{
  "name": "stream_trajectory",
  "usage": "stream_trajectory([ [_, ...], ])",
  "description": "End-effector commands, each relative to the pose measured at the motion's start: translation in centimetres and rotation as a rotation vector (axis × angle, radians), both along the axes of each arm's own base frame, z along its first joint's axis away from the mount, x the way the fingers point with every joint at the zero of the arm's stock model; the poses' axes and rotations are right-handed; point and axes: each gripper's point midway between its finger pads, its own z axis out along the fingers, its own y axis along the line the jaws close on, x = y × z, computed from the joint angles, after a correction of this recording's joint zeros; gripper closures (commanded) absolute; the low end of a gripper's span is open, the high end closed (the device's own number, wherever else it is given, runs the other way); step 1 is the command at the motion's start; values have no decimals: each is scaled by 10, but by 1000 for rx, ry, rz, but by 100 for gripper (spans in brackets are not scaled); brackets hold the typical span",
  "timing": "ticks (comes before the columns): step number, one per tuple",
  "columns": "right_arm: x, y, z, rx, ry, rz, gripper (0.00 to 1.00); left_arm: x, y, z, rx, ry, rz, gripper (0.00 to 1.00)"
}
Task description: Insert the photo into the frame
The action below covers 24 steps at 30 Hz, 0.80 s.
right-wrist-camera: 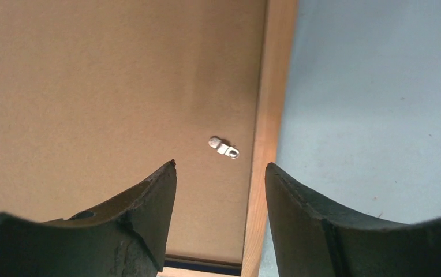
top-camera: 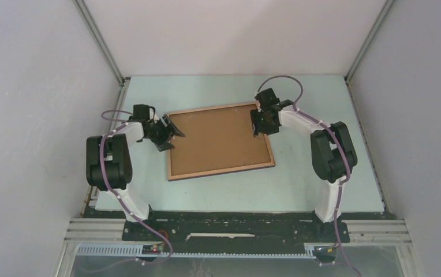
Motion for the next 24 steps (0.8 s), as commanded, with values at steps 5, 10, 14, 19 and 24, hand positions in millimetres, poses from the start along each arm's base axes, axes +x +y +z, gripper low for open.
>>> stream_trajectory([
  [5, 17, -11, -4, -167, -57, 57, 32, -8, 4, -2, 26, 1, 3, 20],
  [10, 14, -18, -14, -210, -33, 57, 32, -8, 5, -2, 32, -1, 4, 19],
  [14, 12, -19, -23, -202, -20, 56, 33, -7, 5, -1, 34, -3, 1, 19],
  [19, 14, -20, -34, -186, 5, 33, 40, -8, 6, -3, 36, 2, 2, 19],
  [24, 16, -15, -36, -163, 0, 23, 40, -9, 5, -4, 37, 3, 2, 19],
])
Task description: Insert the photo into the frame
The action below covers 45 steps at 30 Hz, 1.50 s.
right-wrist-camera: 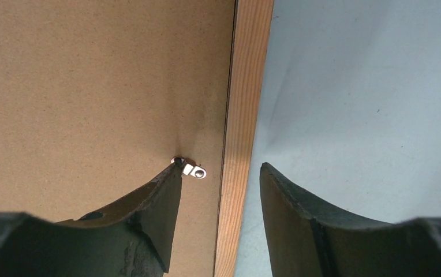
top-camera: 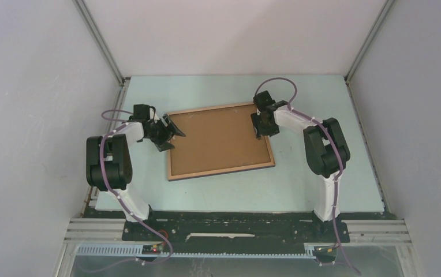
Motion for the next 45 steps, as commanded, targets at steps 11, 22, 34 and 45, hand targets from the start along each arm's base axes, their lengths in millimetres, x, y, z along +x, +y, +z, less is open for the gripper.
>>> stream_trajectory([
  [11, 11, 1, -19, 21, -11, -172, 66, -18, -4, -20, -14, 54, 9, 20],
  [22, 6, 6, -13, 91, 34, -278, 88, -18, -4, -15, -18, 37, 10, 21],
  [34, -3, 2, 5, 279, 77, -355, 100, -5, -7, 31, 68, -177, -64, 9],
  [45, -17, -45, -10, 348, 103, -531, 100, -83, -7, 115, 118, -407, 118, 6],
])
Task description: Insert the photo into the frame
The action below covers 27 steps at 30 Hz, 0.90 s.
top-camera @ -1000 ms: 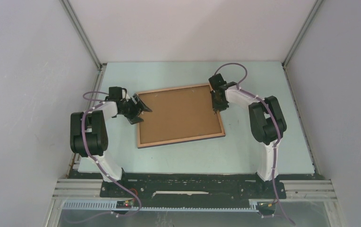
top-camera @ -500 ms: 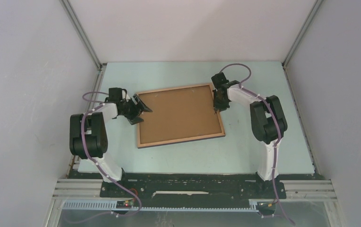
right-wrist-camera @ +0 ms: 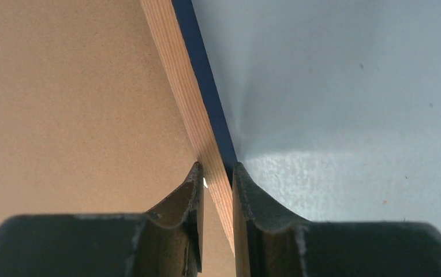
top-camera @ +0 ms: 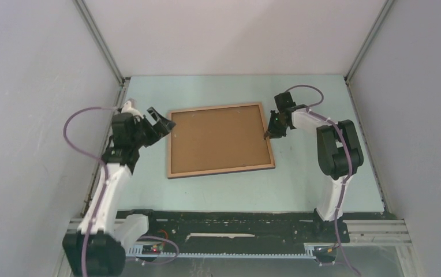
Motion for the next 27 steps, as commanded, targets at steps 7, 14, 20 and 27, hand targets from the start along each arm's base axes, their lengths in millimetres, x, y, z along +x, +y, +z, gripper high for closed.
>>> stream_trajectory([
  [7, -52, -31, 6, 122, 5, -216, 100, -102, -110, -87, -367, 290, -41, 14],
  [14, -87, -9, 23, 267, -57, -202, 100, -96, -159, -109, -528, 411, -22, 10],
  [20, -121, 18, 27, 293, -56, -136, 100, -74, -168, -127, -494, 430, -6, 24],
  [27, -146, 47, 28, 297, -69, -50, 100, -58, -130, -138, -380, 394, 85, 45],
])
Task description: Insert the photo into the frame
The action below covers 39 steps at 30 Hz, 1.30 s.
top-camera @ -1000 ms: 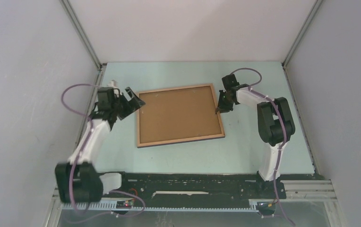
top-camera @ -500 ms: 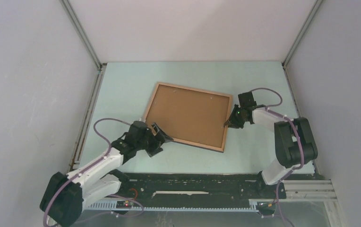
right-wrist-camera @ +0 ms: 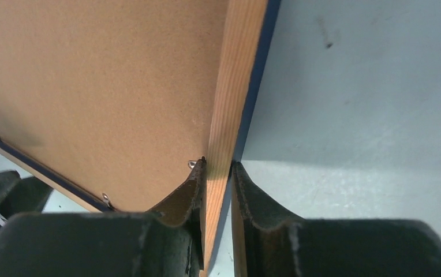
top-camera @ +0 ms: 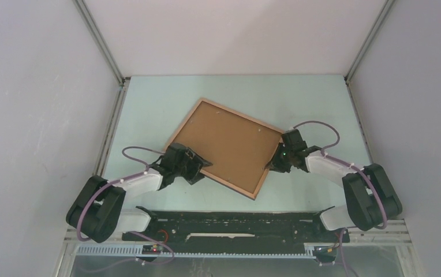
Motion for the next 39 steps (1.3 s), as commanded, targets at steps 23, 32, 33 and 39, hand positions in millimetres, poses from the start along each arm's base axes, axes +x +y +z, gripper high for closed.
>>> stream_trajectory([
  [23, 87, 1, 113, -224, -342, 200, 18, 50, 94, 38, 235, -69, -205, 25],
  [32, 192, 2, 84, -334, -152, 249, 17, 60, 83, 31, 135, -79, -116, 19],
  [33, 196, 0, 78, -369, -144, 245, 17, 64, 83, 29, 140, -63, -129, 19],
  [39, 188, 6, 37, -424, -76, 258, 15, 88, 89, 13, 225, 46, -237, 18],
])
